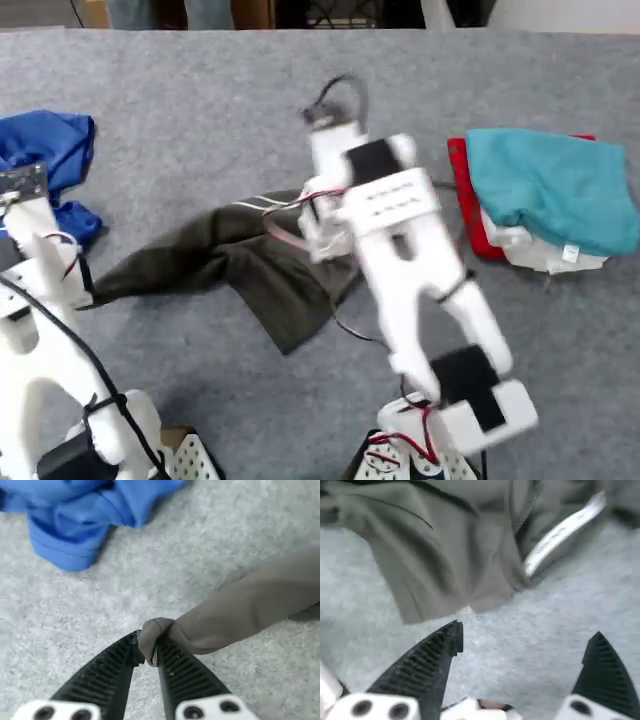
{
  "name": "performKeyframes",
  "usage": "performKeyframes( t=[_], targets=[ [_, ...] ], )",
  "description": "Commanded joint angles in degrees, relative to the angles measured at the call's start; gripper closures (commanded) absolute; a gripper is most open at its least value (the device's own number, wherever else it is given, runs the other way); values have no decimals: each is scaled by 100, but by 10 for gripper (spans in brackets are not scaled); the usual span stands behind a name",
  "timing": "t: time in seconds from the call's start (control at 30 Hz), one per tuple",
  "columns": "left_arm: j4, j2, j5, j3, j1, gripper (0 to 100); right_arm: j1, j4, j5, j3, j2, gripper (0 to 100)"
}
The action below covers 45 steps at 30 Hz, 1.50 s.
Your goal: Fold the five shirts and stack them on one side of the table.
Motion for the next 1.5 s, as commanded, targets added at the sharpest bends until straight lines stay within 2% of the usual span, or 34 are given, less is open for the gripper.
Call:
performKeyframes(
  t=[0.0,0.1,0.17,0.27,0.33,0.4,0.57,0.77,0.9,1.03,1.17,1.23,1.37,1.47],
  targets=[
    [378,-176,-193,-418,-347,878,-141,-1002,-519,470,646,617],
    [484,-185,-141,-673,-611,745,-141,-1582,-844,505,1508,619],
    [457,-202,-141,-840,-778,734,-132,-1635,-932,374,1991,663],
    [448,-167,-141,-1103,-1033,740,-132,-1310,-809,110,2448,852],
    [431,-167,-141,-1244,-1147,740,-62,-1116,-413,-13,2598,979],
    [431,-167,-141,-1376,-1182,740,123,-765,-97,-40,2642,935],
    [149,-158,-114,-1385,-1165,740,1020,149,167,-66,2633,959],
    [-132,62,-105,-1411,-1165,740,2145,844,1213,40,2527,970],
    [-281,703,-105,-1455,-1112,740,3095,844,2453,646,1789,985],
    [-281,1433,-97,-1587,-646,740,4114,844,3701,1253,954,985],
    [70,1908,-53,-2141,277,740,4967,844,4941,1499,356,985],
    [229,2031,316,-2519,804,739,5292,844,5433,1490,163,985],
    [237,2303,1073,-3196,1956,736,5741,844,5873,1490,-57,985],
    [-105,2725,1284,-3371,2862,736,6013,844,6057,1490,-110,985]
  ],
)
